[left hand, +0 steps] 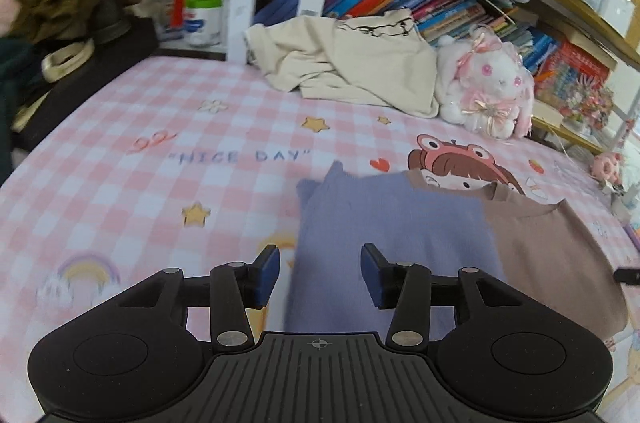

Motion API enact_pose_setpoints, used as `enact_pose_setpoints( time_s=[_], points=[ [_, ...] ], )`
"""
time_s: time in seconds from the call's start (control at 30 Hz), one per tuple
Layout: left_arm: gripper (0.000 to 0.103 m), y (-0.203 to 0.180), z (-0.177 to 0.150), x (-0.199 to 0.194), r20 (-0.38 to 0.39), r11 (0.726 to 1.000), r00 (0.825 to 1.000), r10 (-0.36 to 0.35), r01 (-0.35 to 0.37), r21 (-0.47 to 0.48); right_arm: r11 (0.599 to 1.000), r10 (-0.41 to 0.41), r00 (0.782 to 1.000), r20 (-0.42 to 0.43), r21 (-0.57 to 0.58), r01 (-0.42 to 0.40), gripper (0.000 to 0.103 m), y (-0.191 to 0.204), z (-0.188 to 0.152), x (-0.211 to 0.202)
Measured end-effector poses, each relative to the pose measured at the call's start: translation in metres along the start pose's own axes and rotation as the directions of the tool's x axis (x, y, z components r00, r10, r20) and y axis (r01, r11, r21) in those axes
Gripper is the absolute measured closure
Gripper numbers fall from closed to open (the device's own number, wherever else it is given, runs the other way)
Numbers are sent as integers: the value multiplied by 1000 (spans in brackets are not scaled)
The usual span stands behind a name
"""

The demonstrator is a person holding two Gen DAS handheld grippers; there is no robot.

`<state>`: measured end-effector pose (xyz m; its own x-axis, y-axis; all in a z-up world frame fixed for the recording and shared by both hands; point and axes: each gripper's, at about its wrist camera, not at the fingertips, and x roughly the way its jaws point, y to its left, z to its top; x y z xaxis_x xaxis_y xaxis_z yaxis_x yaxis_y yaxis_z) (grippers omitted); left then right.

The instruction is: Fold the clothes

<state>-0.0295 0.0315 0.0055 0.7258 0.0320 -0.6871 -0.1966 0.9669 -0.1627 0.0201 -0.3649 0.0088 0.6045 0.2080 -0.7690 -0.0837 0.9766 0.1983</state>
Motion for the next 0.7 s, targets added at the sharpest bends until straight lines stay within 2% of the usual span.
enact_pose_setpoints(
  time_s=[0.1,0.2,0.37,0.53,0.7],
  points=[
    [58,-18,-13,-14,8,999,1000,11,-11,-49,998,47,999,-23,-45,-48,56,-3,-7,-4],
    [52,-39,-26,-23,9,998,999,53,-53,-40,993,86,995,-54,-75,-90,56,-9,-11,-3],
    [52,-66,-53,-36,-11,994,995,99,-100,-49,982,142,986,-88,-113,-152,56,-23,-15,1],
    [52,-60,-71,-38,-65,974,991,121,-131,-186,975,194,971,-139,-84,-206,61,-37,-15,12],
    [52,-40,-80,-37,-83,933,992,94,-117,-341,965,252,951,-181,-28,-262,79,-40,-12,23]
  ],
)
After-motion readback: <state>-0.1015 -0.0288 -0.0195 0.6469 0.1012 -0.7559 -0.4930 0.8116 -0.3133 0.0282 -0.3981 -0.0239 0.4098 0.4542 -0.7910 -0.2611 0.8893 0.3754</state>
